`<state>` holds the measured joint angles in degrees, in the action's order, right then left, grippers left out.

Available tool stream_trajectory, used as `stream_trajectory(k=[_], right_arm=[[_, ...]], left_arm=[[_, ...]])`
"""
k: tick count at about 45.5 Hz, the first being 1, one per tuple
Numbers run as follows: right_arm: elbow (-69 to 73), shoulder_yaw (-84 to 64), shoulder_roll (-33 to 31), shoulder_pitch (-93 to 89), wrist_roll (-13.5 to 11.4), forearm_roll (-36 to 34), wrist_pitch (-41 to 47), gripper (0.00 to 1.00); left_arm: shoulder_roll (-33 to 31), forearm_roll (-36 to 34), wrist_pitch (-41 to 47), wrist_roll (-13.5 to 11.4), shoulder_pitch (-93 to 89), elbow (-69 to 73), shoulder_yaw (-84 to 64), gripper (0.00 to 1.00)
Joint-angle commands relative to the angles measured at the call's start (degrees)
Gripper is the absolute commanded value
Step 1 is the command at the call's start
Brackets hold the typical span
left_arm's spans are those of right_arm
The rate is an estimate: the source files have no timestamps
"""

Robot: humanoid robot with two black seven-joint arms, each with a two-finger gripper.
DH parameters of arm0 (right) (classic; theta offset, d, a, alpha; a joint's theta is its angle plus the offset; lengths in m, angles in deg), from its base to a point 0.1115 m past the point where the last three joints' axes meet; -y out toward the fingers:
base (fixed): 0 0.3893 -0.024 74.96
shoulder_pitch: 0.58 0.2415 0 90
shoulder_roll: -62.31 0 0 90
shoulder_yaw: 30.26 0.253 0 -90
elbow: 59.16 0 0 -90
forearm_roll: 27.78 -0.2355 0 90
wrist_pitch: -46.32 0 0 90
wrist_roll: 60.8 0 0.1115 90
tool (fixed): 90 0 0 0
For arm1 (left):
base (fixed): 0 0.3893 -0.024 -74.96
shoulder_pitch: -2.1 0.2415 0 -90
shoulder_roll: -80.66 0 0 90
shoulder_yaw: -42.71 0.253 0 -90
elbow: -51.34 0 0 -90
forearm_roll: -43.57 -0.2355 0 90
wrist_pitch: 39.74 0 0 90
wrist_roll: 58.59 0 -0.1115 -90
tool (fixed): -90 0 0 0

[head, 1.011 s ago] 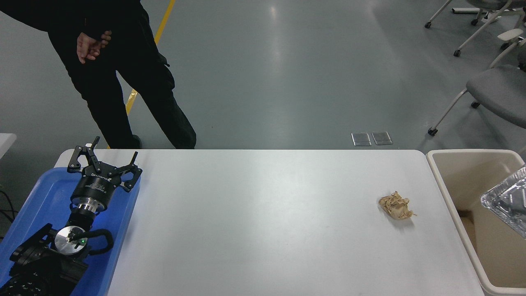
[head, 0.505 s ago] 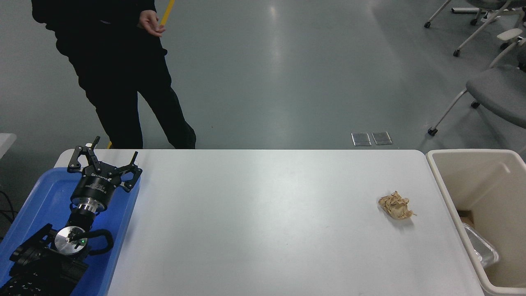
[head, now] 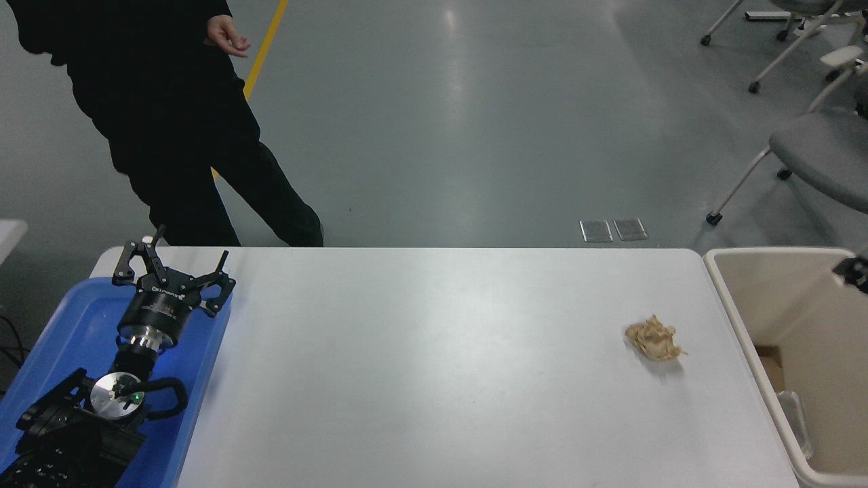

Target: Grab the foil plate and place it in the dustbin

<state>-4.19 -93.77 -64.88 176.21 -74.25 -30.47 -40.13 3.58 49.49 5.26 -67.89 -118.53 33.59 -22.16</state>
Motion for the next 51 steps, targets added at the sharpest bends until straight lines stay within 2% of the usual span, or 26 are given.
stream_trajectory(k=[1, 10, 17, 30, 51], right_arm=[[14.2, -8.9, 7.1, 16.9, 0.0, -0.5, 5.1, 1.0], [17.4, -8.7, 15.7, 23.6, 0.0, -0.6, 10.8, 1.0], [18.4, -4.7, 20.3, 27.9, 0.0, -2.1, 18.9, 1.0], [18.3, 2.5, 27.2, 32.7, 0.1, -4.4, 41.3, 1.0], [18.1, -5.8, 27.0, 37.5, 0.1, -4.4, 41.4, 1.0]], left_arm=[[0.0, 0.1, 0.0, 0.0, 0.0, 0.0, 0.0, 0.99], [0.0, 0.1, 0.0, 0.0, 0.0, 0.0, 0.0, 0.99], [0.0, 0.1, 0.0, 0.0, 0.1, 0.0, 0.0, 0.99], [0.0, 0.1, 0.0, 0.0, 0.0, 0.0, 0.0, 0.99], [0.0, 0.1, 0.0, 0.0, 0.0, 0.0, 0.0, 0.99]])
